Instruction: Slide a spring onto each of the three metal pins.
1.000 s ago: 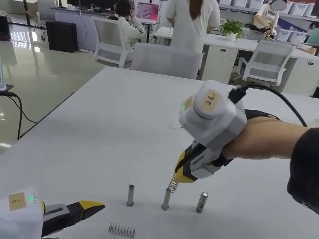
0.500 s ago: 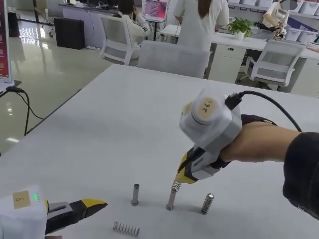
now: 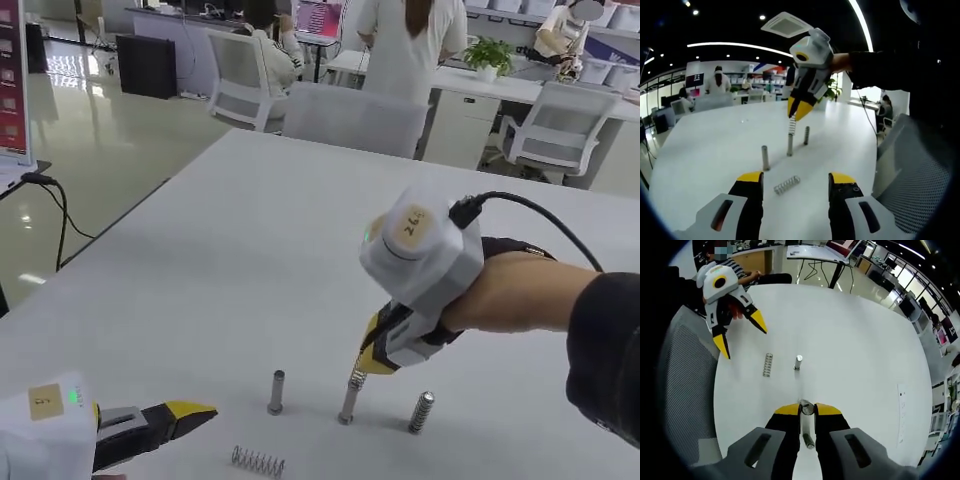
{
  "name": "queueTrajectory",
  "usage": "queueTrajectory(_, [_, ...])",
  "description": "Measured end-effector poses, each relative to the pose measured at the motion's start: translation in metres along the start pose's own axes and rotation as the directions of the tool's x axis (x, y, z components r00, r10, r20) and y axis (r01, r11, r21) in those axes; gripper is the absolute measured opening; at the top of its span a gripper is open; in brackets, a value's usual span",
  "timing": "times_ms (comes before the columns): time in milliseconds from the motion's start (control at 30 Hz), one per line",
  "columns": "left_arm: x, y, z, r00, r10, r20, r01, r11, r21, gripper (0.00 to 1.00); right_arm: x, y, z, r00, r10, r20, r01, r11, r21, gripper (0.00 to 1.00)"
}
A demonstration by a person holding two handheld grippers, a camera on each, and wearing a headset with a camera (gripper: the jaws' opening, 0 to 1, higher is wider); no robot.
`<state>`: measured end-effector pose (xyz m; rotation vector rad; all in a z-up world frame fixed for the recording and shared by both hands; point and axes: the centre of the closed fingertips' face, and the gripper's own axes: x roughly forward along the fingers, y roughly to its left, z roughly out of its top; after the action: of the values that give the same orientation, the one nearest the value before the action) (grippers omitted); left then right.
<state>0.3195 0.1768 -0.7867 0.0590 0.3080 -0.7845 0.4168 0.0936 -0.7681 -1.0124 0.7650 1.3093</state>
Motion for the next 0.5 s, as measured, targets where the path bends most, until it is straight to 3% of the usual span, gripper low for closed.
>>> queueTrajectory(500, [-0.001,0.002,-0.004,1.0,0.003,-0.003,-0.003,1.0,-0.008,0.46,0.018,0.002,-0.005,0.9995,0.016,-0.029,-0.016,1.0,-0.002,0.07])
